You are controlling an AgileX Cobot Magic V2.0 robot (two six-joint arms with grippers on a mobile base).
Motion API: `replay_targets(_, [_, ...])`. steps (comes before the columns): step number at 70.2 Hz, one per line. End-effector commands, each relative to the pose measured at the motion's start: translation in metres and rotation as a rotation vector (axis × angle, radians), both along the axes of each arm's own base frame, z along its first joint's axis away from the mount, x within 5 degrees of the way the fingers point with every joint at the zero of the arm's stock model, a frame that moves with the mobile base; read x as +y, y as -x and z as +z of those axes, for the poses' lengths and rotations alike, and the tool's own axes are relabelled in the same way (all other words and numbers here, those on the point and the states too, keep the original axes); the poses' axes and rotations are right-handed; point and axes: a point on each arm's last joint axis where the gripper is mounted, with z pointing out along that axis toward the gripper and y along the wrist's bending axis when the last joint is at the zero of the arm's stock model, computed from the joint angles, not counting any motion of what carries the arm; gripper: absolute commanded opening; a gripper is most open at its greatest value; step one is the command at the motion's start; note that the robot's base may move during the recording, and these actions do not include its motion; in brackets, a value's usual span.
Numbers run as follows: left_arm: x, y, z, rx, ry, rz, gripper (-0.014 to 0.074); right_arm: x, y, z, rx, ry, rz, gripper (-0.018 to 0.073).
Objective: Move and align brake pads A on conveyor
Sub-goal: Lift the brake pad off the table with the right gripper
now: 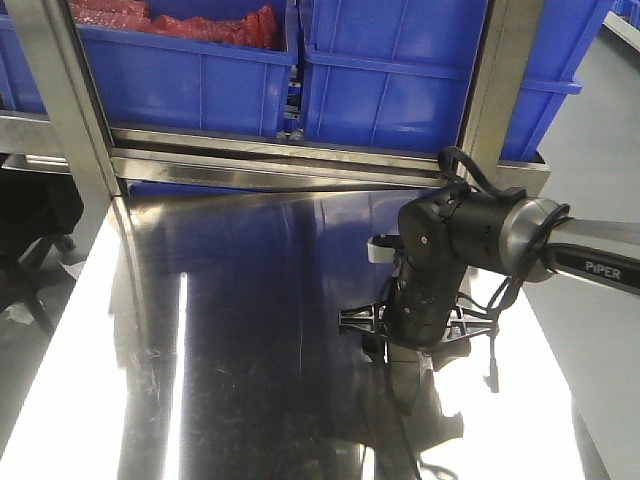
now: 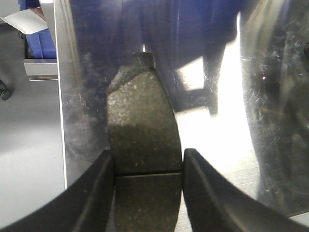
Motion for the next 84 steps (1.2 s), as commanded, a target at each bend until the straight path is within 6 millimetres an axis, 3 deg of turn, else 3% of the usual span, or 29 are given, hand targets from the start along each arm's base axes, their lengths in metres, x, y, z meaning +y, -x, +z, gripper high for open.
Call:
replay_targets(1, [-0.0024,-0.0040,0.0141,-0.089,0.036,-0.011,-0.0008,-0.0008,-0.0042,0.0198,-0.061,-0.021,0.001,0.0502])
replay_targets(84, [-0.0024,-0.0040,0.0141,-0.089,0.036,-0.011,-0.0008,0.0005,-0.0053,0.0188,-0.072,-0.034,0.008,0.0501])
